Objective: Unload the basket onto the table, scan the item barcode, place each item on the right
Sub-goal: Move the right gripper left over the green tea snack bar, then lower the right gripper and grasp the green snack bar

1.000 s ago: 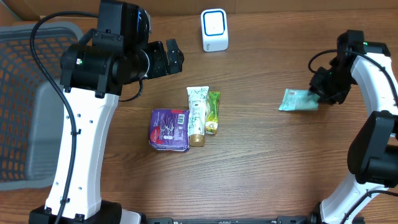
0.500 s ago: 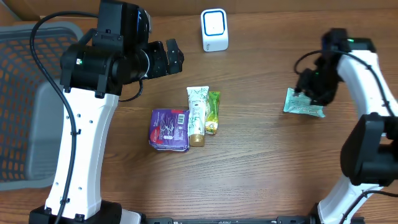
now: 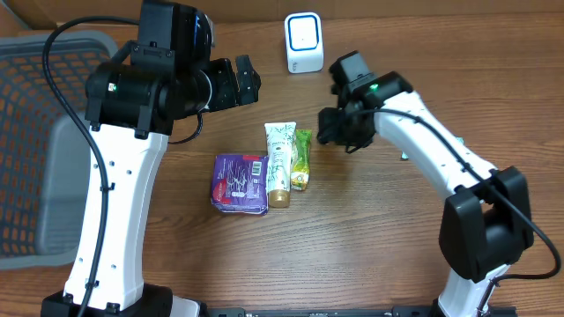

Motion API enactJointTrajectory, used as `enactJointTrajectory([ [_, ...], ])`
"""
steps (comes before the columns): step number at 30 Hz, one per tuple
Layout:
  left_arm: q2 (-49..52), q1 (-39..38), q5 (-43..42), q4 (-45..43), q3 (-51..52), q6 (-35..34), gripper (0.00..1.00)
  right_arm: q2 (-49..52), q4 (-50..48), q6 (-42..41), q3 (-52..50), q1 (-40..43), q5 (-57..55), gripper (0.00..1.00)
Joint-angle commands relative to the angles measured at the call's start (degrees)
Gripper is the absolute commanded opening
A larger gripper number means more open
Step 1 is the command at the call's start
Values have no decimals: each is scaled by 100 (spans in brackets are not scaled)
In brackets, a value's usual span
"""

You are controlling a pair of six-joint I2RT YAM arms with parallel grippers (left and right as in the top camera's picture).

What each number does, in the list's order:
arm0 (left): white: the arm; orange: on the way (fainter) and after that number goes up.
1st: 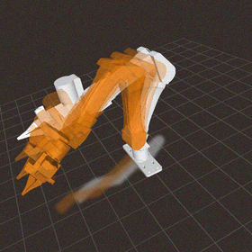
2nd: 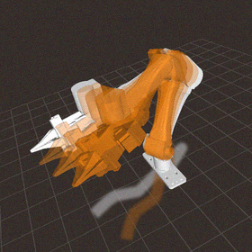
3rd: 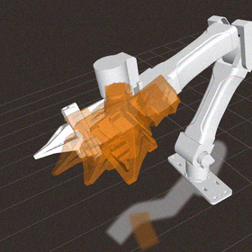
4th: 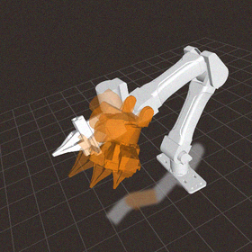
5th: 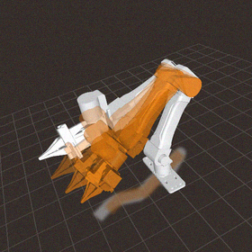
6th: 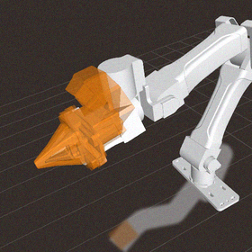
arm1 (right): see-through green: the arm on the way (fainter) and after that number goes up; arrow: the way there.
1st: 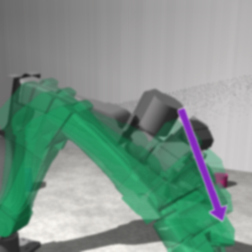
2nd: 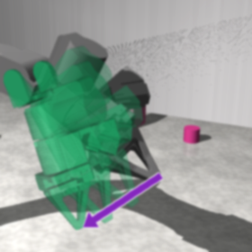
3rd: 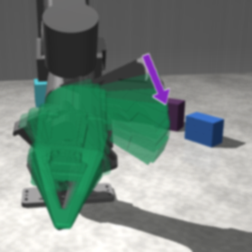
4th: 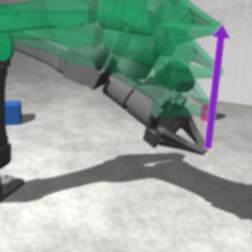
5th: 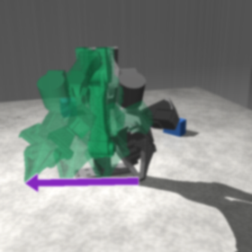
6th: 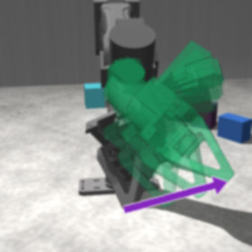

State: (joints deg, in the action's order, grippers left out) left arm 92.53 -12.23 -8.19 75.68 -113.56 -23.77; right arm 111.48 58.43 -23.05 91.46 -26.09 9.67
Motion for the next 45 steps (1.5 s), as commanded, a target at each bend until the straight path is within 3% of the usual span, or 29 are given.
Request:
enactJointTrajectory([
  [1, -35, 22, -24, -2, 20, 107, 100, -184, -313, -249, -313, -391, -70, 61],
  [8, -35, 22, -24, -2, 20, 107, 99, -107, -719, -251, -726, -839, -219, 60],
  [18, -35, 22, -22, -2, 20, 107, 99, -107, -415, -249, -750, -588, -1220, 60],
  [22, -33, 22, -22, 0, 20, 107, 99, -107, -603, -103, -750, -501, -981, 60],
  [27, -35, 22, -24, -2, 20, 107, 100, -107, -1058, 660, -750, -590, 140, 60],
  [35, -35, 22, -24, -4, 20, 107, 99, 96, -975, 463, -752, -732, -365, 58],
  [45, -35, 22, -22, -2, 20, 107, 100, 271, -647, 466, -752, -50, -455, 56],
])
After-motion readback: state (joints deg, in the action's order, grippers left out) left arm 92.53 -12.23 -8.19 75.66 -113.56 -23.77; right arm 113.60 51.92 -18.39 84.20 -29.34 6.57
